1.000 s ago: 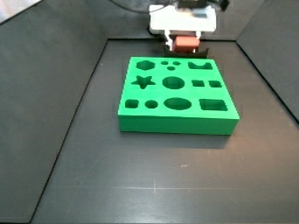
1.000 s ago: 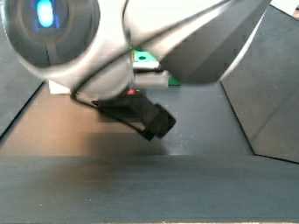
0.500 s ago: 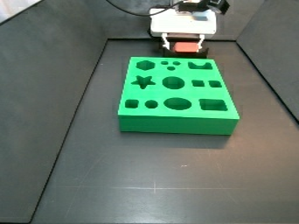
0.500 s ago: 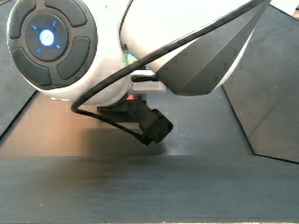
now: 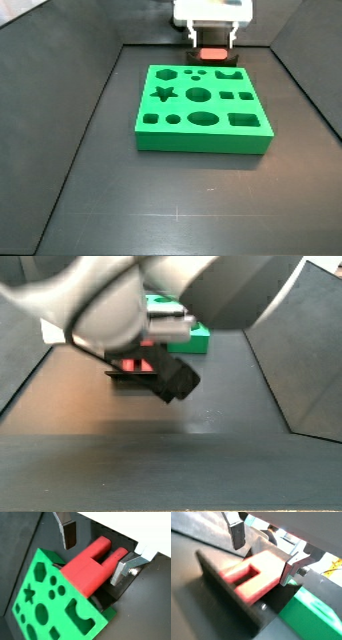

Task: Pick up the square-circle object. Move up. Rotate the square-circle object. Place the square-circle object on the fixture. Regrasp the square-circle object. Move to above the board. Insert the square-circle object.
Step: Regrasp the square-circle object.

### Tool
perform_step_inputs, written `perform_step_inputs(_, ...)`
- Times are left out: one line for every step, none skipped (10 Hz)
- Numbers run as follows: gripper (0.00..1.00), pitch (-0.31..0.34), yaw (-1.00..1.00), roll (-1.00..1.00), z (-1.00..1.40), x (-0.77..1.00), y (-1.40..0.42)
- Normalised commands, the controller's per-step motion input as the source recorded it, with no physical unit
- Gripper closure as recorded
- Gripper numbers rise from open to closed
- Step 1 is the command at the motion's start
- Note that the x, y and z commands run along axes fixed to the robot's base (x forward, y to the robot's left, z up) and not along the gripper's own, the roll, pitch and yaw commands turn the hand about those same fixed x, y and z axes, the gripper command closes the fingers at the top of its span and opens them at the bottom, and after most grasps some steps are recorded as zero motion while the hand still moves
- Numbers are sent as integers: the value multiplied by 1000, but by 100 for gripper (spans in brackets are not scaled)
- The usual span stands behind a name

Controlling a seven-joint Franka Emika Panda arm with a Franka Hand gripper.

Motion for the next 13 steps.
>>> perform_step_inputs(0, 72, 26, 30, 859, -39, 0)
perform_step_inputs(0, 88, 11, 29, 680, -33, 5)
perform_step_inputs(0, 99, -2, 31, 498, -25, 8)
perform_step_inputs(0, 107, -22, 40, 251, -21, 7)
perform_step_inputs(0, 64, 9, 1000, 1000, -82, -987)
perform_step_inputs(0, 61, 8, 1000, 975, -84, -1000)
perform_step_inputs(0, 49, 8, 1000, 965, -109, -1000)
perform_step_inputs(0, 39, 6, 1000, 890, -134, -982)
perform_step_inputs(0, 36, 6, 1000, 689, -105, -824)
perform_step_inputs(0, 35, 6, 1000, 542, -80, -708)
perform_step_inputs(0, 34, 6, 1000, 153, -39, -392)
perform_step_inputs(0, 32, 6, 1000, 46, -22, -263)
perform_step_inputs(0, 32, 6, 1000, 38, -15, -38)
